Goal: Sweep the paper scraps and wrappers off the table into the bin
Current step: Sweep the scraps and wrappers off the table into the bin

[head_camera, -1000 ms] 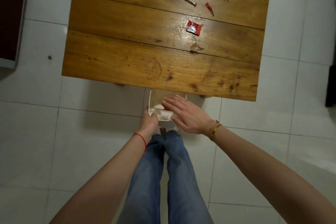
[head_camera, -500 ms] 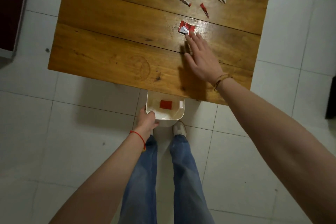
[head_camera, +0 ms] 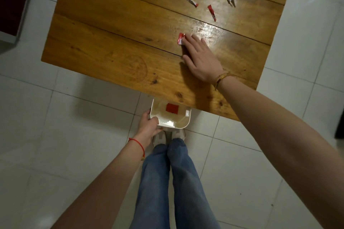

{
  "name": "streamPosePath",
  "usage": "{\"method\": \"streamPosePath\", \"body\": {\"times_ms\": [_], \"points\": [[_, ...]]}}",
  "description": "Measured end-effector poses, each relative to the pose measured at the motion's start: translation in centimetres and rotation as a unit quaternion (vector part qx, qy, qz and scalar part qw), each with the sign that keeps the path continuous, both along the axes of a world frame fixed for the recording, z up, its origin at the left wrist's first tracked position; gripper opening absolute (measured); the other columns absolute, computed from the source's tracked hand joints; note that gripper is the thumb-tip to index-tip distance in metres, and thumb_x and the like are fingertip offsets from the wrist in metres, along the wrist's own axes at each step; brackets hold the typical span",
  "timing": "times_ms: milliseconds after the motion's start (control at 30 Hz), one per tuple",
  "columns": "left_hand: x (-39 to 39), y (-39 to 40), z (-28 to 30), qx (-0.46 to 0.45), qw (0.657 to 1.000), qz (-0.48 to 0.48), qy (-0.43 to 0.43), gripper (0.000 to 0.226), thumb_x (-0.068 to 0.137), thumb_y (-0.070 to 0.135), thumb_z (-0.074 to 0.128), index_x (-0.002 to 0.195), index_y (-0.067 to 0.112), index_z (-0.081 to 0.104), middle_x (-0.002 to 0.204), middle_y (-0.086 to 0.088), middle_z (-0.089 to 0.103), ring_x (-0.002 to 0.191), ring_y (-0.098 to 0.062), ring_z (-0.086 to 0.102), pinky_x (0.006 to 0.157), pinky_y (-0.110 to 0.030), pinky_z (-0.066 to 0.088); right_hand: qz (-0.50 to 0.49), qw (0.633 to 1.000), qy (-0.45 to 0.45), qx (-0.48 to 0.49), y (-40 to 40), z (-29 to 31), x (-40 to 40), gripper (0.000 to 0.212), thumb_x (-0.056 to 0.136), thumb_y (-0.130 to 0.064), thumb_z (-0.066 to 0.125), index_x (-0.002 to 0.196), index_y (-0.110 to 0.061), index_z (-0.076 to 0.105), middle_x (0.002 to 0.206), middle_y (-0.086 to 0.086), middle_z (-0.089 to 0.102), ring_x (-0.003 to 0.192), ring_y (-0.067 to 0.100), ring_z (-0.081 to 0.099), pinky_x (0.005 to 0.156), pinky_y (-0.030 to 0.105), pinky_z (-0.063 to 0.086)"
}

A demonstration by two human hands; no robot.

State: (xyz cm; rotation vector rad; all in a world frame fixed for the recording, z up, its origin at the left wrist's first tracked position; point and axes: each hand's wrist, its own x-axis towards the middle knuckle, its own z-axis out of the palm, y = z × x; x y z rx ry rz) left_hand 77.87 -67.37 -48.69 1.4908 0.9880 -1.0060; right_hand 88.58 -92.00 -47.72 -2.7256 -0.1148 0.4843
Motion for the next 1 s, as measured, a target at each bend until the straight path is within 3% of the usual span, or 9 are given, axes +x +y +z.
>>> {"method": "streamPosePath", "body": {"times_ms": [233, 400, 500, 600, 667, 800, 867, 1000], "points": [[-0.4, -0.2, 0.6, -0.008, 1.000, 0.000, -0.002, 0.060, 0.091, -0.005, 0.046, 0.144, 0.020, 0.040, 0.120, -0.003, 0.055, 0.098, -0.022, 0.060, 0.065, -0.026, 0.054, 0.104, 0.994, 0.020, 0.016, 2.7, 0.6, -7.9, 0.058, 0.104, -0.043, 0.023, 0.155, -0.016, 0.021, 0.163, 0.006, 0.019, 0.152, 0.023, 0.011, 0.124, 0.045, 0.007], [-1.6, -0.2, 1.2, -0.015, 1.000, 0.007, -0.003, 0.054, 0.091, -0.005, 0.045, 0.140, 0.018, 0.044, 0.108, -0.001, 0.058, 0.084, -0.012, 0.059, 0.065, -0.028, 0.054, 0.150, 0.987, 0.037, 0.041, 5.6, 0.9, -13.5, 0.057, 0.103, -0.043, 0.025, 0.153, -0.014, 0.029, 0.160, 0.008, 0.028, 0.150, 0.024, 0.020, 0.125, 0.041, 0.006], [-2.5, 0.0, 1.7, -0.015, 1.000, 0.014, -0.001, 0.055, 0.090, -0.007, 0.043, 0.140, 0.015, 0.045, 0.112, -0.005, 0.059, 0.090, -0.018, 0.060, 0.067, -0.030, 0.055, 0.160, 0.985, 0.024, 0.059, 6.7, 1.4, -16.4, 0.052, 0.102, -0.034, 0.036, 0.148, -0.011, 0.039, 0.151, 0.010, 0.043, 0.142, 0.027, 0.034, 0.123, 0.039, 0.015], [-3.5, 0.2, 2.2, -0.019, 1.000, 0.016, 0.001, 0.055, 0.089, -0.008, 0.040, 0.139, 0.013, 0.046, 0.102, -0.003, 0.061, 0.086, -0.018, 0.061, 0.065, -0.031, 0.054, 0.120, 0.990, 0.023, 0.071, 7.5, 2.0, -18.7, 0.050, 0.103, -0.031, 0.038, 0.148, -0.010, 0.038, 0.149, 0.011, 0.044, 0.140, 0.028, 0.036, 0.119, 0.041, 0.026], [-4.3, 0.3, 2.8, -0.017, 1.000, 0.025, 0.003, 0.051, 0.089, -0.010, 0.040, 0.136, 0.009, 0.046, 0.099, -0.004, 0.061, 0.079, -0.016, 0.060, 0.057, -0.029, 0.052, 0.077, 0.994, 0.019, 0.069, 7.7, 2.6, -19.6, 0.051, 0.103, -0.031, 0.037, 0.150, -0.011, 0.036, 0.152, 0.010, 0.041, 0.143, 0.027, 0.032, 0.121, 0.040, 0.023], [-5.6, 1.0, 4.6, -0.018, 1.000, 0.012, -0.004, 0.056, 0.088, -0.012, 0.038, 0.140, 0.008, 0.042, 0.126, -0.016, 0.058, 0.093, -0.026, 0.061, 0.066, -0.035, 0.055, 0.006, 0.998, -0.005, 0.063, 7.6, 4.6, -20.8, 0.051, 0.103, -0.032, 0.037, 0.150, -0.011, 0.035, 0.155, 0.007, 0.038, 0.145, 0.025, 0.028, 0.122, 0.037, 0.019], [-6.1, 1.2, 6.0, -0.027, 1.000, 0.010, -0.009, 0.060, 0.087, -0.013, 0.039, 0.143, 0.009, 0.041, 0.130, -0.017, 0.057, 0.095, -0.027, 0.061, 0.067, -0.035, 0.055, -0.022, 0.998, -0.021, 0.056, 7.7, 5.9, -21.4, 0.051, 0.103, -0.033, 0.038, 0.150, -0.012, 0.036, 0.154, 0.007, 0.039, 0.145, 0.024, 0.029, 0.122, 0.037, 0.019], [-6.7, 1.1, 9.9, -0.041, 0.999, -0.011, -0.028, 0.062, 0.087, -0.012, 0.040, 0.143, 0.013, 0.040, 0.100, -0.005, 0.060, 0.082, -0.020, 0.062, 0.052, -0.028, 0.054, -0.091, 0.993, -0.057, 0.054, 7.7, 9.4, -22.8, 0.051, 0.102, -0.031, 0.041, 0.149, -0.012, 0.037, 0.152, 0.006, 0.041, 0.143, 0.024, 0.031, 0.121, 0.040, 0.024]]}}
